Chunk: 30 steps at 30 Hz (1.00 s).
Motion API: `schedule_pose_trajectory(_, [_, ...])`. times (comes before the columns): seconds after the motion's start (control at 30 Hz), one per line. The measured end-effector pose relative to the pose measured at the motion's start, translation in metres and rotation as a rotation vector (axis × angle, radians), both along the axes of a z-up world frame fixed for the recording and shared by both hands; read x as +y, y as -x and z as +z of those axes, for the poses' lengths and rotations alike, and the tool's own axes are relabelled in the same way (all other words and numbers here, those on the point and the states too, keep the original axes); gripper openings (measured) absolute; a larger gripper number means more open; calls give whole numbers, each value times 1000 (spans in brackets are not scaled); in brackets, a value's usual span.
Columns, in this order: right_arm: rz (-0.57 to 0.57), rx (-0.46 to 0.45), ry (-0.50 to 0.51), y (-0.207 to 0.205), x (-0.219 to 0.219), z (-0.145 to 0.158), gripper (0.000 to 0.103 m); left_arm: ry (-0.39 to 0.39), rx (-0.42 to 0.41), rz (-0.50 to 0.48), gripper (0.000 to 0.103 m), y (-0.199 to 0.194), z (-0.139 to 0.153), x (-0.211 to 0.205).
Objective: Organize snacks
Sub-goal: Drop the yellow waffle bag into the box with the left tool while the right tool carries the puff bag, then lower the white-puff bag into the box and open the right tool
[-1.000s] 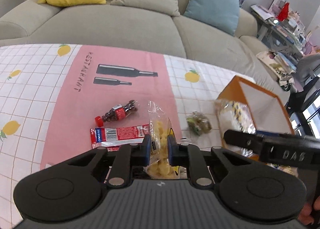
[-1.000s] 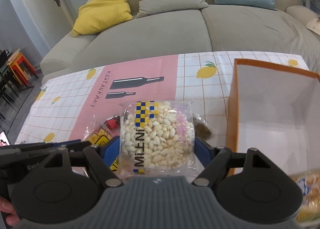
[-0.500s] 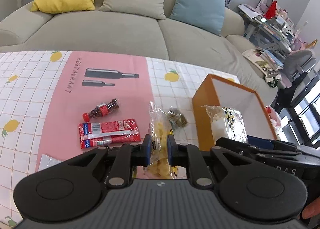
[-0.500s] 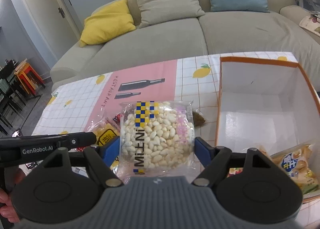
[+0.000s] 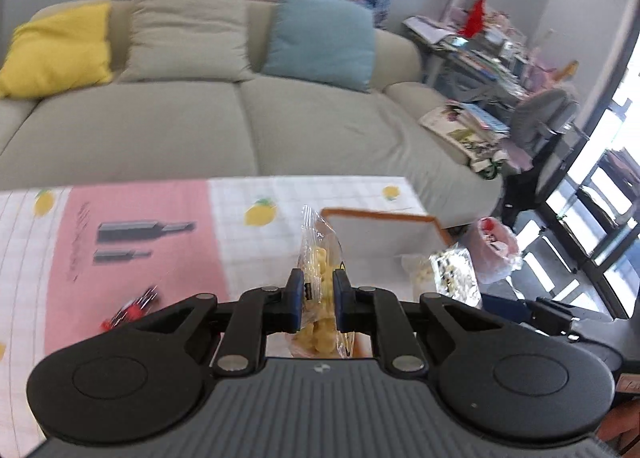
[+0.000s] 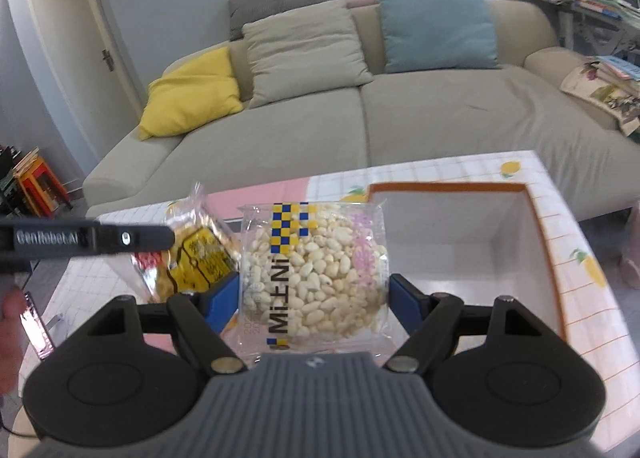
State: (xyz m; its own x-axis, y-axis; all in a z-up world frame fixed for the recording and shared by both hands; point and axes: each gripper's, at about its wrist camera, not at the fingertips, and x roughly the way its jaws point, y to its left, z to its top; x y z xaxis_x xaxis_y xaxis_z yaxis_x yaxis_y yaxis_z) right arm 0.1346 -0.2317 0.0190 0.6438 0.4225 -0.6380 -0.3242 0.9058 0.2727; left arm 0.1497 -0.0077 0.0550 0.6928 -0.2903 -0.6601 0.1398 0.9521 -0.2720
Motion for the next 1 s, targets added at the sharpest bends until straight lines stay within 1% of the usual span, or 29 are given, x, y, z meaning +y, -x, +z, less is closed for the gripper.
schedule_pose_trajectory(0.13, [-34,-11,24,-8,-22,5,77,23,-15,-59,15,-22,8,-24])
schedule_pose_trajectory(0.27, [-73,6,59,-19,-47,2,77,21,-3,-122,15,-44,3,-54])
schedule_pose_trajectory(0.33, [-86,15,86,-24,-59,-2,77,18,11,-161,15,-54,-3,-72])
schedule_pose_trajectory(0.43, [-87,51,125,-35,-73,-14,77,10,45,-216,15,-71,-22,-94])
schedule_pose_trajectory(0.53, [-59,97,168,-47,-79,-30,77,-30,106,-244,14,-88,-48,-114])
schedule_pose_trajectory(0.6, [-36,124,211,-56,-80,-42,77,-38,146,-256,5,-96,-62,-118])
schedule_pose_trajectory(0.67, [-13,140,239,-64,-81,-53,77,-44,178,-266,5,-102,-75,-122])
schedule_pose_trajectory(0.77, [28,151,294,-76,-76,-70,77,-80,217,-275,5,-109,-91,-128])
schedule_pose_trajectory(0.83, [49,175,318,-84,-73,-83,77,-95,241,-276,5,-113,-101,-129])
schedule_pose_trajectory(1.0, [90,207,370,-95,-62,-107,77,-98,251,-276,6,-111,-110,-122])
